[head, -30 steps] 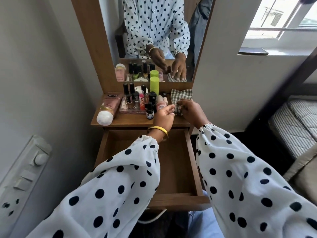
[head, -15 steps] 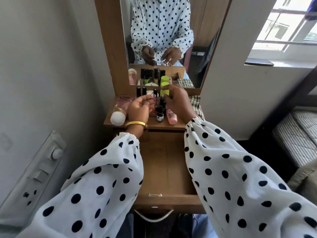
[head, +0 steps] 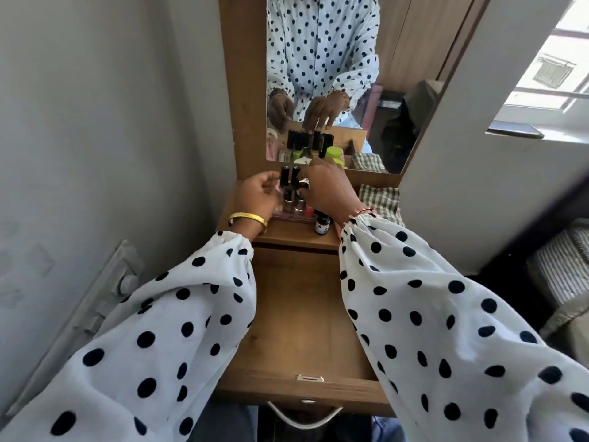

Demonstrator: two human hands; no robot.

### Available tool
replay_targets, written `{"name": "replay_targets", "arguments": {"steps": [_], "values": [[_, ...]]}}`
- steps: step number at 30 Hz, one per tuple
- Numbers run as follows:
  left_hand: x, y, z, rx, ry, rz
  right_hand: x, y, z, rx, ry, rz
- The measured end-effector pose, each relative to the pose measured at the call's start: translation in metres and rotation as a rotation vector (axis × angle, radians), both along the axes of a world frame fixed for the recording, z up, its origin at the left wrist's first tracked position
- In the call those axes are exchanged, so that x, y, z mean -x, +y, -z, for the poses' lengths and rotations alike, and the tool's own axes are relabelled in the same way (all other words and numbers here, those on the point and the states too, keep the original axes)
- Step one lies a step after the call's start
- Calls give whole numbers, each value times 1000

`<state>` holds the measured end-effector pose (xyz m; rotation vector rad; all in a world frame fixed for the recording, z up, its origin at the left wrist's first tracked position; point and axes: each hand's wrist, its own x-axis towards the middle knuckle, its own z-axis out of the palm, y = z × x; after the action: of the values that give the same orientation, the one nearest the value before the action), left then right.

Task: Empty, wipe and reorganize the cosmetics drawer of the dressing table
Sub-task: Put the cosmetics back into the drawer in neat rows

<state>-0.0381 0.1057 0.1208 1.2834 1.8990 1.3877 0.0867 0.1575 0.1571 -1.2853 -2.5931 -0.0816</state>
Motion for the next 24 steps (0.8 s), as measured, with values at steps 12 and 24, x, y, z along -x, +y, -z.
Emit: {"name": "replay_targets", "arguments": {"steps": [12, 24], "values": [[-6, 8, 6, 85, 217, 39, 3, -2, 6, -154, -177, -15], [-8, 3, 6, 55, 241, 48, -2, -5, 7, -90, -88, -62]]}}
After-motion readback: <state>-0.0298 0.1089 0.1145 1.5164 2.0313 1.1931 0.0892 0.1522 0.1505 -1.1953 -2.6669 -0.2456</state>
